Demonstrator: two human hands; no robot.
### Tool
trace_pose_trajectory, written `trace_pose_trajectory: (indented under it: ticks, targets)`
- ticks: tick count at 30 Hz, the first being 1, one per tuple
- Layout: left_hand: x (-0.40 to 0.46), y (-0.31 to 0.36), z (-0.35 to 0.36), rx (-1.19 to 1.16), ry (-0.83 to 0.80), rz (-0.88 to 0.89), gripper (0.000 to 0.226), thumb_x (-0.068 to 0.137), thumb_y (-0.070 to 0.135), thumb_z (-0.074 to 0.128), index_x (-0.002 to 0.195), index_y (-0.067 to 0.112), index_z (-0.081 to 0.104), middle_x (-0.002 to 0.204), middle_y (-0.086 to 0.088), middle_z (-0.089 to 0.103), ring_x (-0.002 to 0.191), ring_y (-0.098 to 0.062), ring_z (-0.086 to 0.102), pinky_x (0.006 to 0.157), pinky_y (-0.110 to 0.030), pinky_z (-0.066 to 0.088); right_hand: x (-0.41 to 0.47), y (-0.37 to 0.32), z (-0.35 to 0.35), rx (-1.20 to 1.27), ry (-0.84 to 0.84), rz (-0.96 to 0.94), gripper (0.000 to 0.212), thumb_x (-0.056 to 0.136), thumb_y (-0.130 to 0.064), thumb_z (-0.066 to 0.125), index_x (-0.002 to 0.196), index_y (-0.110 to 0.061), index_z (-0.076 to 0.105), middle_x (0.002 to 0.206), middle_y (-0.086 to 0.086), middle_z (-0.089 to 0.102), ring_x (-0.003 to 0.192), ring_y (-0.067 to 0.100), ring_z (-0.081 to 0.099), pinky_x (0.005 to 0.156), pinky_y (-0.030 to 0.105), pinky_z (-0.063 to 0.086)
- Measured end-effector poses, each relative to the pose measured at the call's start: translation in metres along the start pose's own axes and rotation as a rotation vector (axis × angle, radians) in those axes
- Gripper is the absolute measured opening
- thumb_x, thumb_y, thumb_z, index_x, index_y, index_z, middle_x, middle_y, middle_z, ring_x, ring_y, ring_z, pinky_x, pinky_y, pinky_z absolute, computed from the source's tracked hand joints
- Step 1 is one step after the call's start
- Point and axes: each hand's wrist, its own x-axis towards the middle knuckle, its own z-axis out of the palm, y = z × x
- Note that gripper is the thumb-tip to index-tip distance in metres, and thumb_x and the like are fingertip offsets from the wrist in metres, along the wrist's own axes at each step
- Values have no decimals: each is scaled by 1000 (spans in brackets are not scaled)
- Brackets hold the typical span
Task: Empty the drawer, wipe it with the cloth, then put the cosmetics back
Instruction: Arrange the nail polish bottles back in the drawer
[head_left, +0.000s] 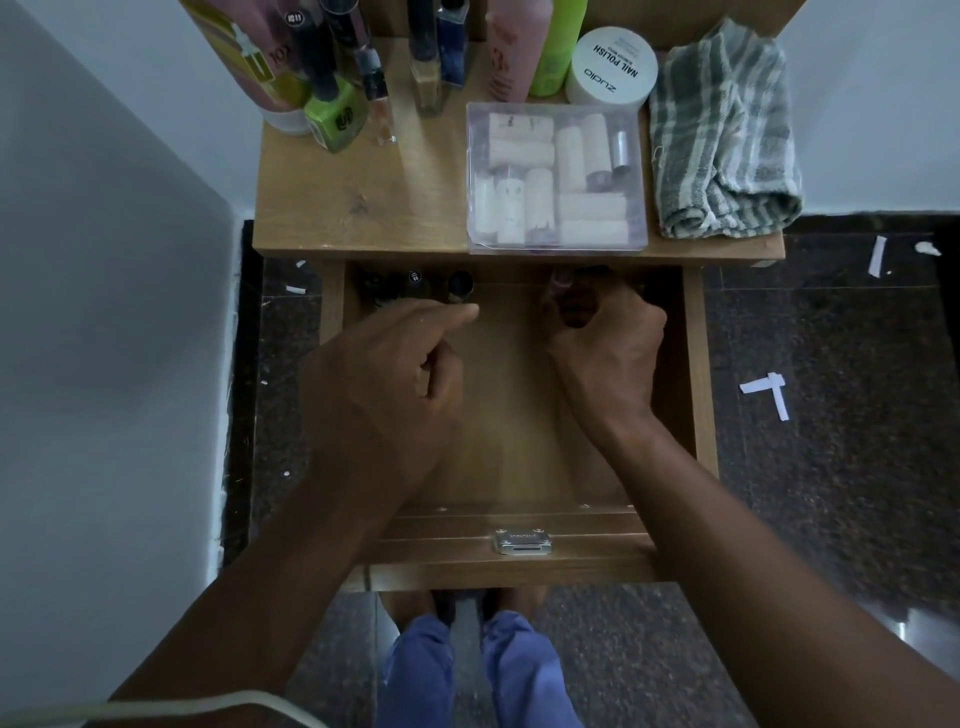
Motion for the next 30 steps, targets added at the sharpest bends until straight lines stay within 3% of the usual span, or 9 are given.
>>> trace_pose_trajectory:
  ticks: [7,12,17,20,23,26,30]
  targets:
    - [4,1,-8,11,19,36,23,91,5,74,111,13,81,104,0,79,90,-14,75,80,-32,61,-5,3,-4,27,-50,42,29,99,-45,64,96,-18,74,88,-2,78,82,15,76,77,37,64]
    - [18,4,-31,13,86,78,12,94,18,78,104,12,82,99,2,80,83,-12,74,74,-30,60,-25,-13,-38,27,-54,-33,12,89,-27,80,92,-16,75,81,-9,73,72,1,69,65,11,55]
    - [41,-5,-57,76,215,116,21,98,25,74,102,6,82,96,-5,80,80,-16,74,74,-31,60,-31,-73,-62,131,11,-269,11,89,-22,83,87,-14,75,74,-8,71,65,1,68,58,22,57]
    - [65,-7,-73,156,251,31,25,102,33,67,111,13,80,95,-2,79,71,-17,72,66,-36,58,-11,-120,-58,178,0,-379,11,90,-21,81,94,-13,74,78,-8,71,70,2,68,63,21,56]
    - [90,-3,-82,208,204,-108,33,103,39,61,127,20,72,94,-1,79,71,-20,74,77,-37,59,18,-155,-35,182,-57,-421,21,87,-20,78,106,-13,73,89,-5,72,77,6,68,70,30,58]
    - [109,-5,-79,268,112,-139,39,104,38,58,138,22,63,91,-7,77,76,-27,74,79,-46,60,41,-172,-11,117,-41,-475,31,82,-15,76,112,-13,72,97,-1,73,85,12,67,75,34,57]
    - [123,-12,-71,376,-23,-123,49,106,32,56,153,22,47,110,-17,75,91,-35,73,84,-48,60,56,-179,6,37,-49,-557,31,76,-6,78,107,-7,71,97,7,74,87,19,68,75,37,58]
